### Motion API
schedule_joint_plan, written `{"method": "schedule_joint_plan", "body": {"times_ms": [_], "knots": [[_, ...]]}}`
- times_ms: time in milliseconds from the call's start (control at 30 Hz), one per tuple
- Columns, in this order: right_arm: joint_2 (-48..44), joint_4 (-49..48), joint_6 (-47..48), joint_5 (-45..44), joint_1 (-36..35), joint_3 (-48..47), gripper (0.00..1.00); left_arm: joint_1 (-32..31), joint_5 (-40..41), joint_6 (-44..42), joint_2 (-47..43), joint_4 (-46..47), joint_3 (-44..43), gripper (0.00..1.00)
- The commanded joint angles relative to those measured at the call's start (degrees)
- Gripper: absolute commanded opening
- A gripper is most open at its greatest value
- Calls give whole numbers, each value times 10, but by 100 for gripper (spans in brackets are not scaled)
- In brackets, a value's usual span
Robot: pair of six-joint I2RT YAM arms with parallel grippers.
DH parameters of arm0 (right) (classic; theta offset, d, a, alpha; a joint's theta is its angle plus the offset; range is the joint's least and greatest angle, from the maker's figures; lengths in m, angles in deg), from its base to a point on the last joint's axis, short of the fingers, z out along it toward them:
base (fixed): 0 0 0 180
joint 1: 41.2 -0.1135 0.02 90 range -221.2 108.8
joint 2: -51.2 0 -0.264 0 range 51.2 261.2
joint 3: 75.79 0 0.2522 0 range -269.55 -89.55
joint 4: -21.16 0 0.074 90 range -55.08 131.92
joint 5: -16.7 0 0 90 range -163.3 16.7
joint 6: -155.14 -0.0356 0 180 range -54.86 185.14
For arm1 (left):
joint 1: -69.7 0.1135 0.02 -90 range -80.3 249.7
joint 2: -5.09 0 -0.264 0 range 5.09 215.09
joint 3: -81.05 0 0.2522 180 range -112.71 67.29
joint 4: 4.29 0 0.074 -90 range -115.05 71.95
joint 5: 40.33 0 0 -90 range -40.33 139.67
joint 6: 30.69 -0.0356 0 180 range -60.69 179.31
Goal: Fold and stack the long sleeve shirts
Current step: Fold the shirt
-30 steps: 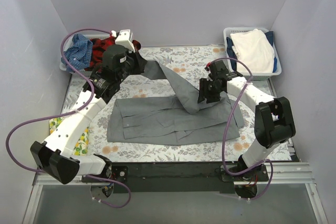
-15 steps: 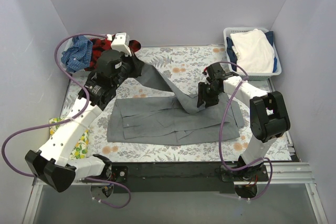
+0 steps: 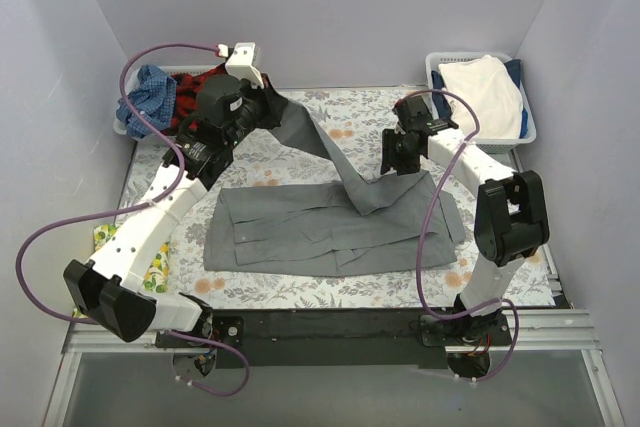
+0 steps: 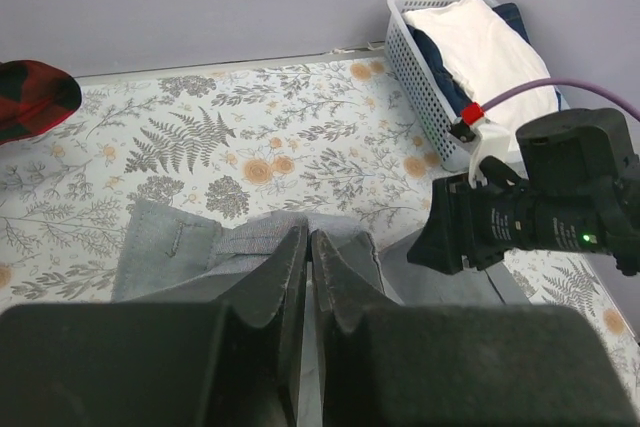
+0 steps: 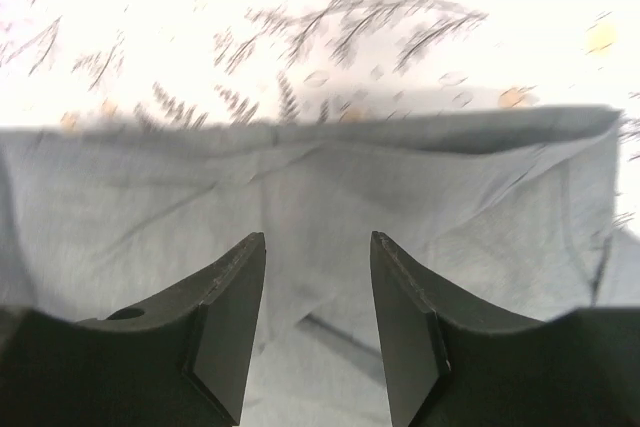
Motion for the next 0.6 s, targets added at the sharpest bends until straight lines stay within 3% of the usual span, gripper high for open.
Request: {"method": "schedule_joint_plan", "body": {"times_ms": [0, 167, 367, 567], "knots": [[36, 12, -3, -61, 8, -54, 55, -2, -18, -4, -33, 13, 4, 6], [89, 59, 4, -132, 12, -97, 54, -2, -47, 0, -31, 3, 10, 9], [112, 79, 5, -153, 19, -103, 54, -3, -68, 11, -17, -1, 14, 10], [105, 110, 1, -163, 24, -72, 46, -2, -65, 10, -13, -6, 21, 11]]}}
